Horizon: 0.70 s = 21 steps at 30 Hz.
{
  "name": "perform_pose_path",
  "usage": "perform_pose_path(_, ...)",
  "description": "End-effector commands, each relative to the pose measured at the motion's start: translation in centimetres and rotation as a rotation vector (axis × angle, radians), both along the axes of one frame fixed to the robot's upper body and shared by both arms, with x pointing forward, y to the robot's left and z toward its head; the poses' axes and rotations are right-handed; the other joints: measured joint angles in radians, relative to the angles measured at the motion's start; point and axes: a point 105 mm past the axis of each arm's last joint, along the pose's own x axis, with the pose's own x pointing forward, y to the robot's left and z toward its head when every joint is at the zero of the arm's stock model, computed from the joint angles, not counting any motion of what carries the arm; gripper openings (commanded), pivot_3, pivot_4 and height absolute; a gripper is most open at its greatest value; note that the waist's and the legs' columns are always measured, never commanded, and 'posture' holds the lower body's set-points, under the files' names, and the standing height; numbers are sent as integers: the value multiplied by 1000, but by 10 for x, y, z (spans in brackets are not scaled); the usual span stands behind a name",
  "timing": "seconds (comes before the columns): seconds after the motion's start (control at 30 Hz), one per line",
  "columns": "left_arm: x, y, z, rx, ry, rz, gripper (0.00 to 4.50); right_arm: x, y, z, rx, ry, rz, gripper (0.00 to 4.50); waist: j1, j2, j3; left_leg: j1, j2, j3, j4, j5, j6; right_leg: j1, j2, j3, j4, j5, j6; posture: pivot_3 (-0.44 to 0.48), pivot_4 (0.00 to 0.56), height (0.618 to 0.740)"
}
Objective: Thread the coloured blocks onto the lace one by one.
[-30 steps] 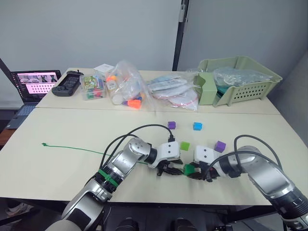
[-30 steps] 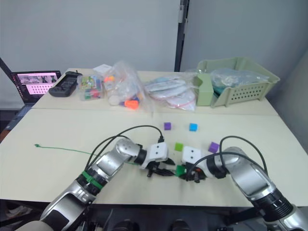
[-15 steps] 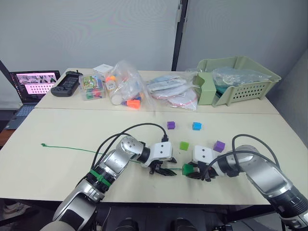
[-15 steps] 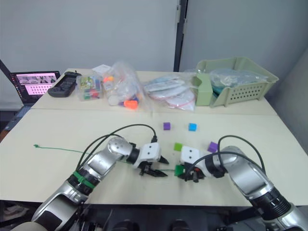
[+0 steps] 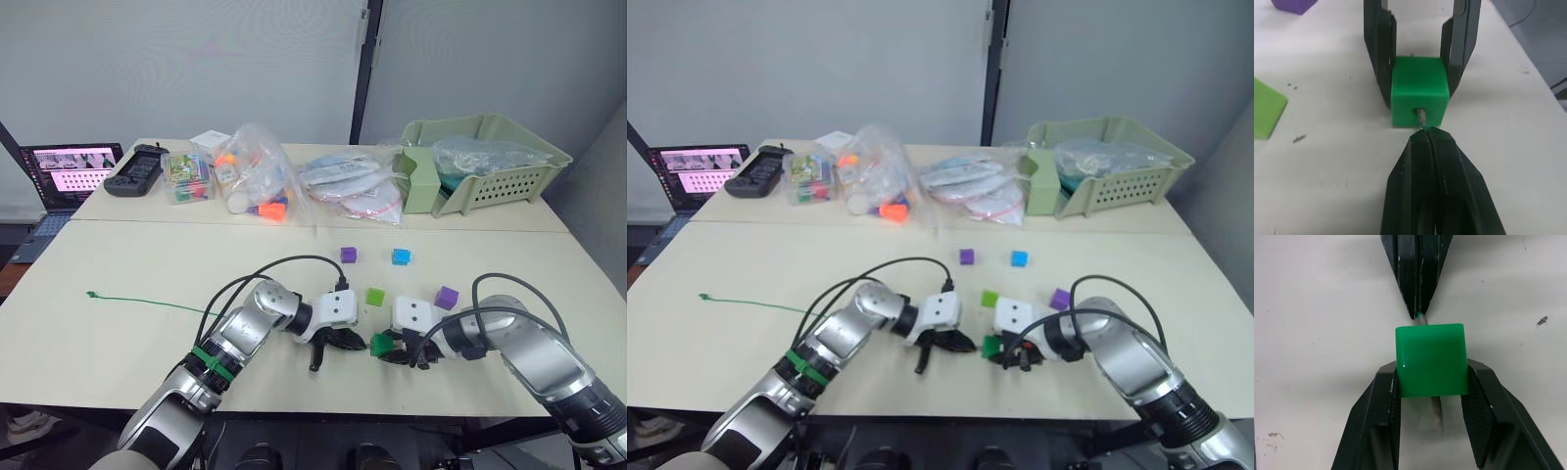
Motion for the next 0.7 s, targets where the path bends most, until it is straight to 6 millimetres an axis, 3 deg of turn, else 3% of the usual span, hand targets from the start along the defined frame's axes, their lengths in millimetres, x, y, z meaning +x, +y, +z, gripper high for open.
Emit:
perform_pose_path(0.03, 2, -8, 11, -41, -26, -9, 0, 0, 3, 2, 8, -9, 10, 1184, 0, 0, 0, 0, 0, 0, 0, 0, 0, 0, 0, 0, 0, 0, 0, 0, 150, 733)
perform_pose_path(0.4, 5, -17, 12, -63, -25, 18, 0, 1, 3, 3, 8, -9, 9, 1184, 2, 0, 0, 0, 0, 0, 0, 0, 0, 0, 0, 0, 0, 0, 0, 0, 150, 733)
perform_pose_path(0.67, -1, 5, 25, -77, -22, -44, 2419, 4, 2, 2, 6, -17, -5, 1184, -1, 0, 0, 0, 0, 0, 0, 0, 0, 0, 0, 0, 0, 0, 0, 0, 150, 733)
perform_pose_path(0.7, -1, 9, 27, -75, -29, -48, 2419, 3, 3, 3, 7, -14, -4, 1184, -3, 0, 0, 0, 0, 0, 0, 0, 0, 0, 0, 0, 0, 0, 0, 0, 150, 733)
